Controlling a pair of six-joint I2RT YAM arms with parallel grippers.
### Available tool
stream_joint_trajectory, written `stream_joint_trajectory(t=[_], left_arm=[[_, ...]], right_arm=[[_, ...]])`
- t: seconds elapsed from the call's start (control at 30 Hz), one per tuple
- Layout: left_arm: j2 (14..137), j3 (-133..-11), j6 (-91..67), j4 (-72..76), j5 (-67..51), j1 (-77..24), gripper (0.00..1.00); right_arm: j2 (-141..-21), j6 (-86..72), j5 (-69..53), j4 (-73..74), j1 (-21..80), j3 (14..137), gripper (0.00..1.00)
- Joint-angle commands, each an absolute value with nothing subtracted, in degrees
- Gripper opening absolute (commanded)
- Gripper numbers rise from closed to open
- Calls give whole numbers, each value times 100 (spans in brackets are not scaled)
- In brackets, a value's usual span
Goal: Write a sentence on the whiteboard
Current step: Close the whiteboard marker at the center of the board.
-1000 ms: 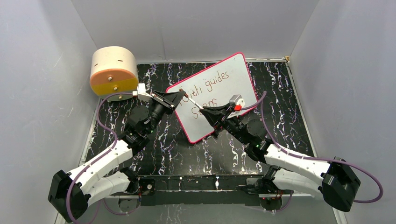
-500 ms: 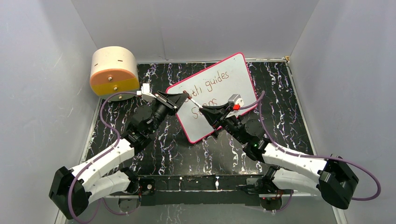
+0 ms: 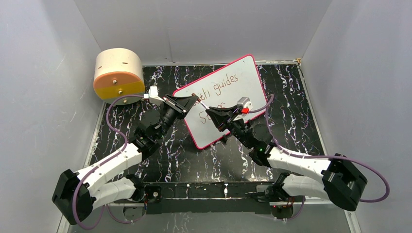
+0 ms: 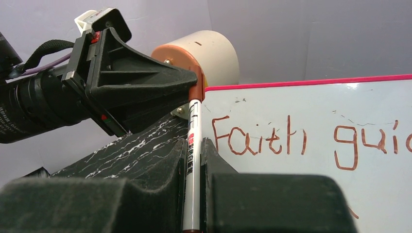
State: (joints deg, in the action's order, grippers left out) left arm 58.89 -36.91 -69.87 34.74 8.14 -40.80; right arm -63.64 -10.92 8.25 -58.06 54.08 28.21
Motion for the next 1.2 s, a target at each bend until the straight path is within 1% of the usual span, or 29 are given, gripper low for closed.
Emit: stream_joint_trajectory(t=[0.0,0.13,0.17,0.2,0.23,0.37,0.57,0.73,0.83,0.97,1.07,1.17], left_arm=[[5902,-3812,-6688,3562,423,-4341,0],[5677,-3827,-6390,3138,576,-4342,0],[5591,-3914,-6257,2860,694,-4342,4],[5498,-3982,-6126,2581,868,-4342,10],[5415,-4019,-6028,2356,1049,-4343,13],[5145,-4091,-5763,2028,1565,-4340,31],[5191,-4418,-5612,1628,1626,-4334,46],[5267,-4467,-5652,1765,1590,-4333,54],[5419,-4645,-5628,1702,1546,-4337,56],[5525,-4652,-5693,1867,1547,-4334,56],[5579,-4669,-5721,2008,1558,-4340,53],[5645,-4724,-5746,2068,1491,-4335,46]], right_arm=[[-6515,-1166,915,-6773,5423,2987,0],[-6427,-1215,956,-6746,5424,2878,0],[-6399,-1221,972,-6726,5429,2837,0],[-6357,-1229,976,-6687,5424,2805,0],[-6316,-1235,980,-6636,5425,2785,0],[-6223,-1239,941,-6402,5422,2740,0],[-6152,-1179,851,-6232,5423,2716,0],[-6164,-1169,753,-6188,5422,2698,0],[-6165,-1185,616,-6188,5421,2716,0],[-6128,-1217,541,-6187,5422,2692,0],[-6108,-1254,483,-6152,5428,2671,0],[-6107,-1281,464,-6141,5418,2664,0]])
